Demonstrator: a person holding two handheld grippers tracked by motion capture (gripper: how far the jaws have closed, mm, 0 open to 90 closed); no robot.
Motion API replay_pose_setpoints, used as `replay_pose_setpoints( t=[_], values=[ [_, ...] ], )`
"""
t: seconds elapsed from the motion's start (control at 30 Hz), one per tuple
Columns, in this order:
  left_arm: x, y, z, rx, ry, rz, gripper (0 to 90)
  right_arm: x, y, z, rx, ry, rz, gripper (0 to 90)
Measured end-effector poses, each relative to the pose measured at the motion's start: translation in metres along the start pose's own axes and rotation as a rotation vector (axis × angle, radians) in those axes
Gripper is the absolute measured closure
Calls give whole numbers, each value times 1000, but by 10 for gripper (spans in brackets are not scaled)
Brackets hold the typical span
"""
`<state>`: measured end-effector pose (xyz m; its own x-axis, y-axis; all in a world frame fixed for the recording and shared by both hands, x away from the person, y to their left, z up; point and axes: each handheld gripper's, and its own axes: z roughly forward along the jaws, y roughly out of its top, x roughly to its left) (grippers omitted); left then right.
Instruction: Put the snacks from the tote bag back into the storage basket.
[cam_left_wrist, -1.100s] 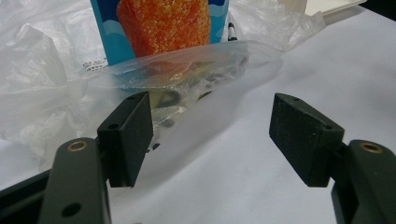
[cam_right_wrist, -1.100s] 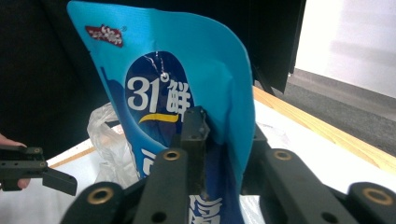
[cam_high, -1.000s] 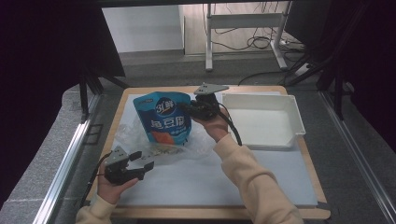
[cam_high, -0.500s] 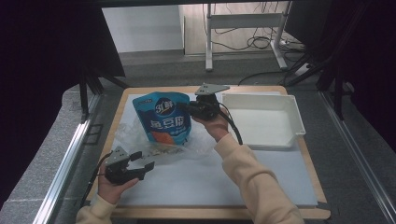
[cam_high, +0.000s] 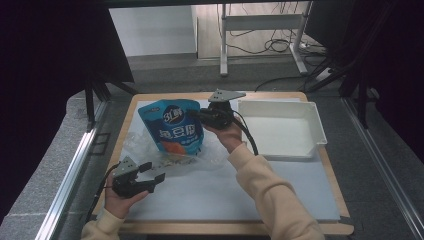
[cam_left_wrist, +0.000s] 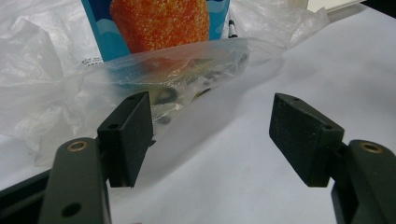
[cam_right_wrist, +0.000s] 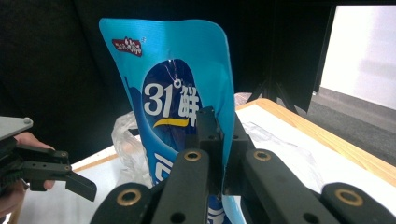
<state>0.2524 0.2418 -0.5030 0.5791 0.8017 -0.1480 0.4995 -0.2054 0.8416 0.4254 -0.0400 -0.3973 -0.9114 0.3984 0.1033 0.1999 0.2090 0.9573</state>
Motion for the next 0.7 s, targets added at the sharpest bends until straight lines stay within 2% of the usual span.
replay_pose_setpoints(
  t=[0.23, 0.7],
  values=[
    [0, 0, -1, -2, 2, -1, 305, 12, 6, 1, -10, 16, -21, 891],
    [1, 0, -1, -2, 3, 1, 306, 16, 25, -11, -100, 29, -6, 892]
  ],
)
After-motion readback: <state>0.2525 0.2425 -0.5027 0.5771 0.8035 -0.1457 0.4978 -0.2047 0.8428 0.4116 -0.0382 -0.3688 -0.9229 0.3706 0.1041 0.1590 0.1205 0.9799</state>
